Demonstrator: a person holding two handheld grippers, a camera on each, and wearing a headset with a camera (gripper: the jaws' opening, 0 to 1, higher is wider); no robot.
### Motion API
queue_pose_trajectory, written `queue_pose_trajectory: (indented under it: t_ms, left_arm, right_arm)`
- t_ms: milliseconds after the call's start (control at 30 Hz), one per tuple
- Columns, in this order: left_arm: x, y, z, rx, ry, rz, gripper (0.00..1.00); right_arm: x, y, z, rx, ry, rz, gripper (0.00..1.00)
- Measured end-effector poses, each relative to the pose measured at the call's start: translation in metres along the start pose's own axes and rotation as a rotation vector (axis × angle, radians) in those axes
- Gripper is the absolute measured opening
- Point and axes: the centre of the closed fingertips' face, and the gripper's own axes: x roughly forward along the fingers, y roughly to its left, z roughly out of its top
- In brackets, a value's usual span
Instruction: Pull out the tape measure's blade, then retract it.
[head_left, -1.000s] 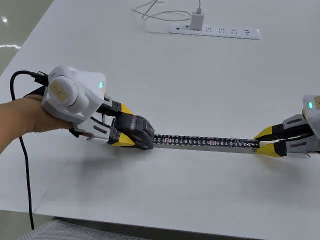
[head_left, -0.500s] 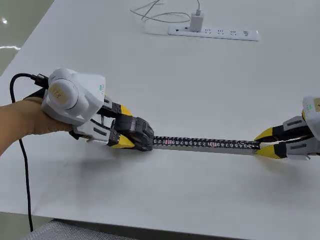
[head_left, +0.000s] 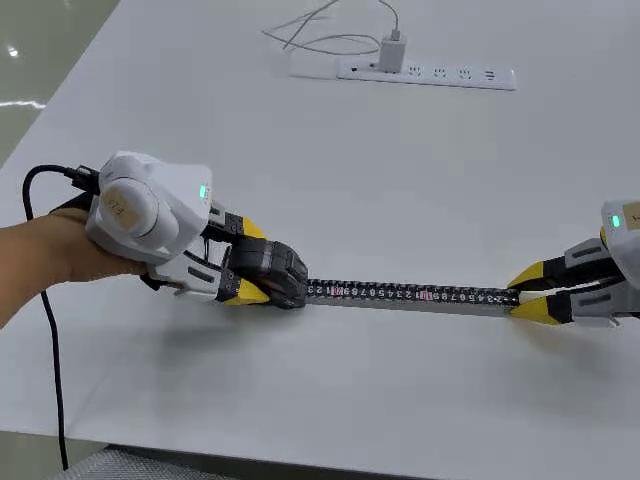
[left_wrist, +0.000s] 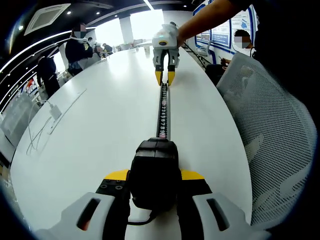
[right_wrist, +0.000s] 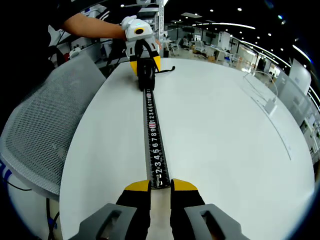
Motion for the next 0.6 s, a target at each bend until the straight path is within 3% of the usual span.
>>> queue_pose_trajectory:
  t_ms: [233,433,533,600]
  left_arm:
    - [0.002,0.001,-0.004,-0.018,0.005,0.016,0.34]
    - [0.0,-0.005,-0.007,-0.094,-0.018,0.027,0.45]
    - [-0.004,-0.005,-0.011,-0.157,-0.024,0.059,0.48]
    - [-0.009,-0.003,-0.011,-0.214,-0.05,0.094,0.52]
  right_arm:
    - [-0.001,0.001,0.0,0.028,0.001,-0.001,0.11]
    - [-0.005,0.004,-0.001,0.058,-0.013,-0.013,0.18]
    - [-0.008,0.002,-0.003,0.091,-0.014,-0.039,0.23]
    - [-0.011,0.001,-0.002,0.118,-0.032,-0.062,0.26]
